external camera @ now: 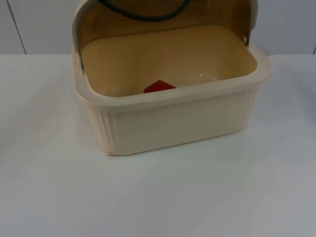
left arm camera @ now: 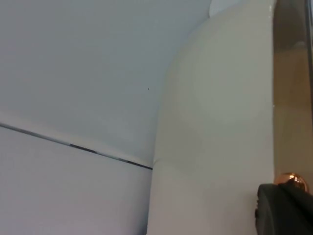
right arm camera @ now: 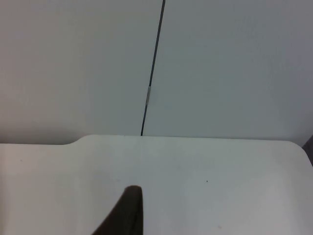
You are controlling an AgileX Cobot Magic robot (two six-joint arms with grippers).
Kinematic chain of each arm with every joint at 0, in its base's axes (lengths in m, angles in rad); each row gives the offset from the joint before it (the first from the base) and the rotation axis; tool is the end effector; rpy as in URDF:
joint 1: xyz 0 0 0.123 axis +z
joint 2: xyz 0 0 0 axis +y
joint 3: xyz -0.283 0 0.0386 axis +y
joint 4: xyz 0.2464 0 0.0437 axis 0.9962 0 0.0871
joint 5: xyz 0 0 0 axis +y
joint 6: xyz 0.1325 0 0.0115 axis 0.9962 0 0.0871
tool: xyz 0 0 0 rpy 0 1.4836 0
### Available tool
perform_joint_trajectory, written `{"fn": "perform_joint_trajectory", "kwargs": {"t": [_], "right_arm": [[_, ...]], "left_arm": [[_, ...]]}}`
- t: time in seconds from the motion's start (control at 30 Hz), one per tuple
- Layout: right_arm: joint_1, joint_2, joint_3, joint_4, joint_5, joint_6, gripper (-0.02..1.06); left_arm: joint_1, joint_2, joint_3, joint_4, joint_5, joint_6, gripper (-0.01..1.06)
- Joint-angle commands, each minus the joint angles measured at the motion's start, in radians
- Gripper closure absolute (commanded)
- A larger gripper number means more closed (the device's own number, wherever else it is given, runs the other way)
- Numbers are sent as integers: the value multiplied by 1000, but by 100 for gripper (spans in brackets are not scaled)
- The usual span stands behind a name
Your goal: Open the box lid with the left hand, place the block into the box with the right hand, then close the box lid with the left hand.
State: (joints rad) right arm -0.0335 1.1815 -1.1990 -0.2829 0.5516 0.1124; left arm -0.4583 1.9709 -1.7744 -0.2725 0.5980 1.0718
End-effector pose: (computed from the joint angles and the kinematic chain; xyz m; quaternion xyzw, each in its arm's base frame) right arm 0.2927 -0.0293 0.3927 -0.0010 0.8401 -0.1056 0.5321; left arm 0.4371 -0.2381 0.2796 0.5727 0.6975 0.0142 0.4304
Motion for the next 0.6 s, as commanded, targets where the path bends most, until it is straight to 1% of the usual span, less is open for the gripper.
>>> {"fn": "perform_joint_trajectory", "kwargs": {"t": [0.0, 0.33, 0.47, 0.57], "right_arm": [[-4, -9, -7, -8, -16, 2, 0], [-4, -9, -7, -8, -16, 2, 0], [-4, -9, -7, -8, -16, 2, 0], [-4, -9, -7, -8, -16, 2, 0]], "left_arm": [[-4, 3, -6, -13, 3, -4, 105], [-4, 14, 5, -11, -7, -9, 105], [-4, 14, 5, -7, 12, -18, 105], [-4, 14, 5, -7, 47, -23, 105]]}}
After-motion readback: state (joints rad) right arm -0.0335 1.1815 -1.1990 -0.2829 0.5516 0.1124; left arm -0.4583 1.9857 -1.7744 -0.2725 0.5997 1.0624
